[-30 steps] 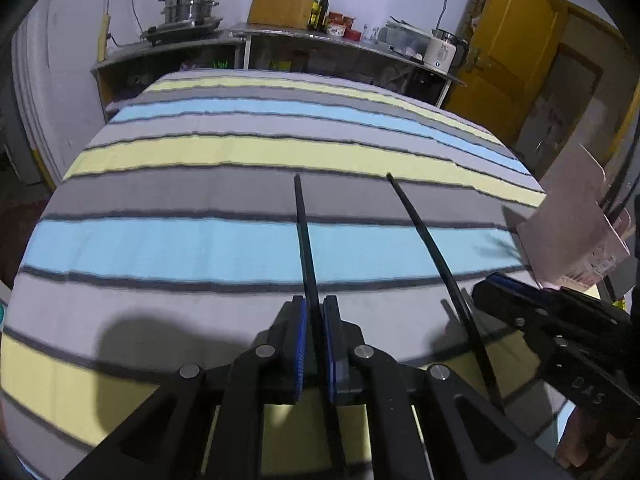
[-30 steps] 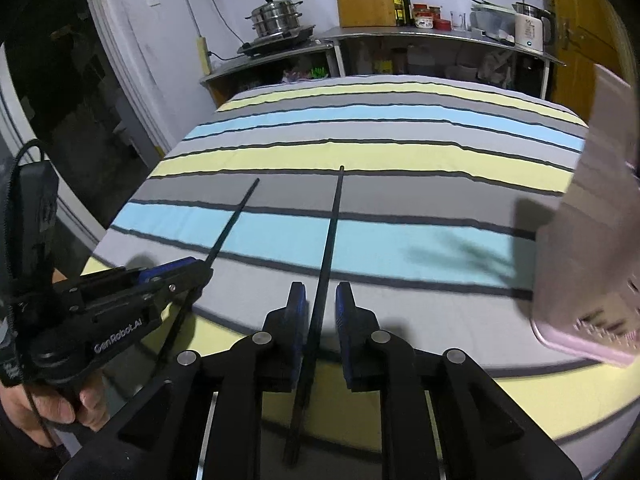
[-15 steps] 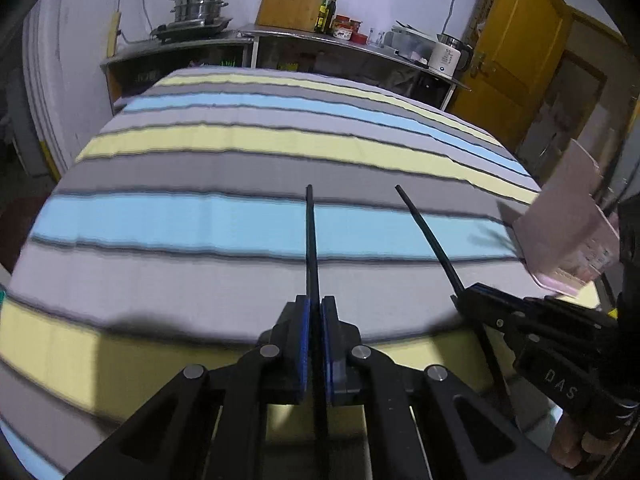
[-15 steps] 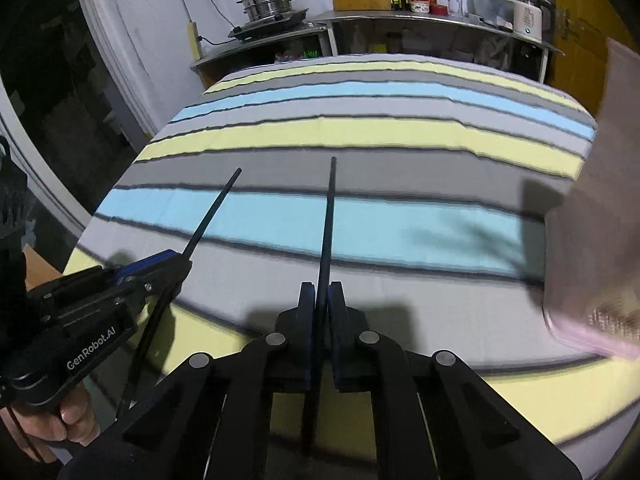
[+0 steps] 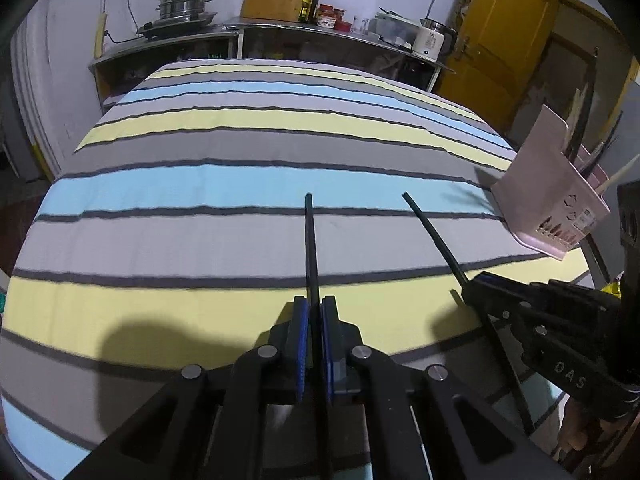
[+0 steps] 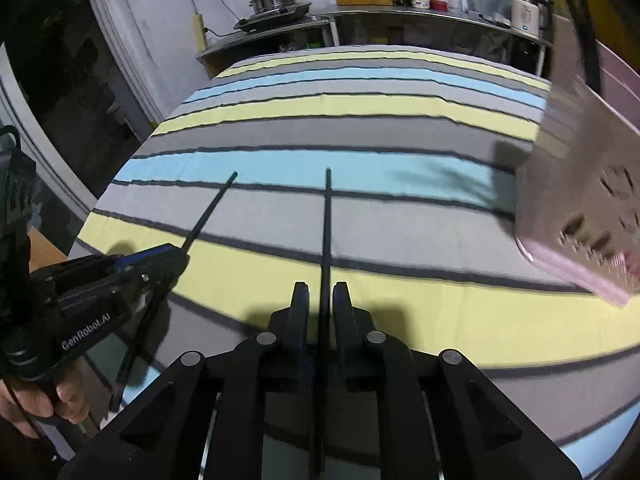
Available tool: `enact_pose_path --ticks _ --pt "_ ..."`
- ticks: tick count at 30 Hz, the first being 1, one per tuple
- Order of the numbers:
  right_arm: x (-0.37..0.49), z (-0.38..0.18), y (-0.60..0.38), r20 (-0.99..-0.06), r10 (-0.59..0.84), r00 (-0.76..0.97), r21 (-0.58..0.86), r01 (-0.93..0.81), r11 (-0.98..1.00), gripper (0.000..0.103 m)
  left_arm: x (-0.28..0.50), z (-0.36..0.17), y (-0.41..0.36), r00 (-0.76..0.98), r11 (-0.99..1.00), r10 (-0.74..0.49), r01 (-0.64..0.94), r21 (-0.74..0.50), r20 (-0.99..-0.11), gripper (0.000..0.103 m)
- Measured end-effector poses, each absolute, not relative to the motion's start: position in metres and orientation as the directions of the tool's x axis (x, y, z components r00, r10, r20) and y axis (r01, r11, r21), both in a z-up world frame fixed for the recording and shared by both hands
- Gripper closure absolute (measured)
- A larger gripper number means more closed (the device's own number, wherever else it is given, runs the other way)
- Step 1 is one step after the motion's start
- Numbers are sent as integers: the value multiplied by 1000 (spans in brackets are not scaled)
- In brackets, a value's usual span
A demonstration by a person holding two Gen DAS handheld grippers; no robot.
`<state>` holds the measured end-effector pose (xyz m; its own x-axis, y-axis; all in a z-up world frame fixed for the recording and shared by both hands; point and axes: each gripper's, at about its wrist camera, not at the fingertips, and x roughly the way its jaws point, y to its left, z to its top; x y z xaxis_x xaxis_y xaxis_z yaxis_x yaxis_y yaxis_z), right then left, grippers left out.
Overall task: Organize utensils
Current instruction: 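Lift the black chopstick upright with the right tool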
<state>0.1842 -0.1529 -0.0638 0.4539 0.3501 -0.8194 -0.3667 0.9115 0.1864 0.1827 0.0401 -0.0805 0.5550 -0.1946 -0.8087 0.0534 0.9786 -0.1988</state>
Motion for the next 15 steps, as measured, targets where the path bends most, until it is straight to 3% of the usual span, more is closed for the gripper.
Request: enact_pose_path --ticks 3,9,15 --pt "197 -67 -146 -831 336 443 170 -372 912 90 191 -81 36 551 983 -182 80 -165 -815 96" --pt "203 -69 -143 -830 338 445 168 -378 910 91 192 -80 24 555 985 -170 124 -121 -814 79" --pt "195 -68 -143 -838 330 434 151 -396 906 93 183 -80 19 551 990 -131 114 -81 -824 78"
